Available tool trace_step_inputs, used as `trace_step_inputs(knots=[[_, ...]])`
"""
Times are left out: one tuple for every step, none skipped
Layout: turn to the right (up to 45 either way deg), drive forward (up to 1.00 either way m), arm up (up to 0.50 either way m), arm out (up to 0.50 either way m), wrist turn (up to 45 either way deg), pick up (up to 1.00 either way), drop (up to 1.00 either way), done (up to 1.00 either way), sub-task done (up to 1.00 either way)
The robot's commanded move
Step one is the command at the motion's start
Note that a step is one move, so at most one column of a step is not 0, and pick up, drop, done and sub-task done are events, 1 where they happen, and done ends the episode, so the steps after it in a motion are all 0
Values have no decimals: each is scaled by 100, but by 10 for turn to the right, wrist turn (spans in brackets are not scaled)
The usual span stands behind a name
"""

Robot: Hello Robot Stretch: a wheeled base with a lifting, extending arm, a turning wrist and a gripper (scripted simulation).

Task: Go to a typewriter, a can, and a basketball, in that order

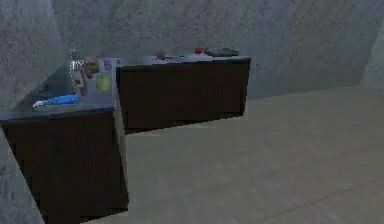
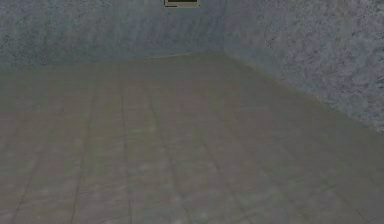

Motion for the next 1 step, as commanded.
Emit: trace_step_inputs(knots=[[0,100,0,0,0,0,0,0,0]])
